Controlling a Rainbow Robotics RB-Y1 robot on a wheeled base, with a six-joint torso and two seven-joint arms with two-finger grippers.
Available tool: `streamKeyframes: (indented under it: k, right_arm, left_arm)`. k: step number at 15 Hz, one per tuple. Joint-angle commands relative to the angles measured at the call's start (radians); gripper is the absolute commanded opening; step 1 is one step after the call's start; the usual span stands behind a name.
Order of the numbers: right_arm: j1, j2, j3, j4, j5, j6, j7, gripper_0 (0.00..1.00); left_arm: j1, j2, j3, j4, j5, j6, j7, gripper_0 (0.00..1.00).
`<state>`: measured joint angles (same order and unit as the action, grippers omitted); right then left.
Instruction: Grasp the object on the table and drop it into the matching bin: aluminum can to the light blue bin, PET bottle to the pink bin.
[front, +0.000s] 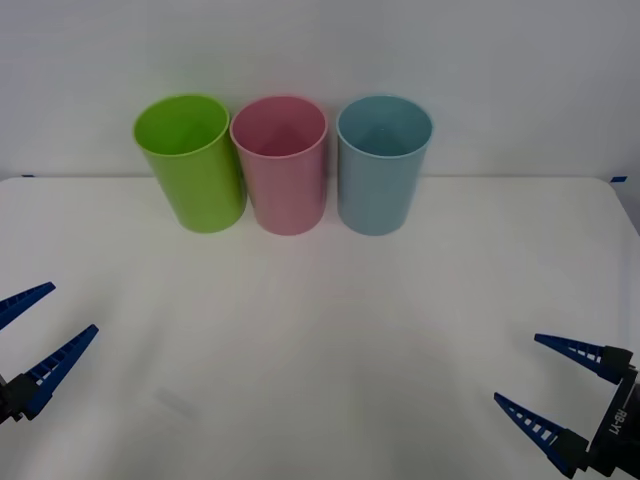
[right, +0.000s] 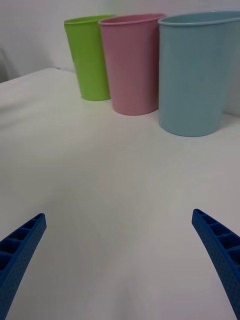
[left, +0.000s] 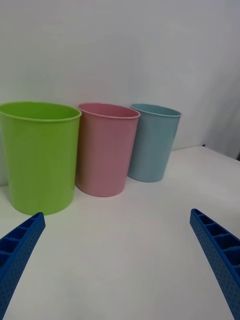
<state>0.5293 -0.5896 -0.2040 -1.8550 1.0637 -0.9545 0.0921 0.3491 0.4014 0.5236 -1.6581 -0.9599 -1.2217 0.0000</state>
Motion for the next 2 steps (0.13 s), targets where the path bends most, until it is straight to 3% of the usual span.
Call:
streamKeyframes:
  k: [1,2]
  right_arm:
    - [0.000,0.001,0.000,0.000,0.001,0.000,0.000,1.00]
    - [0.000,0.001,0.000,0.000,0.001,0.000,0.000,1.00]
  left_arm:
    - [0.000,0.000,0.000,0.000,0.000,0.000,0.000,1.00]
    - [0.000,0.000,0.000,0.000,0.000,0.000,0.000,1.00]
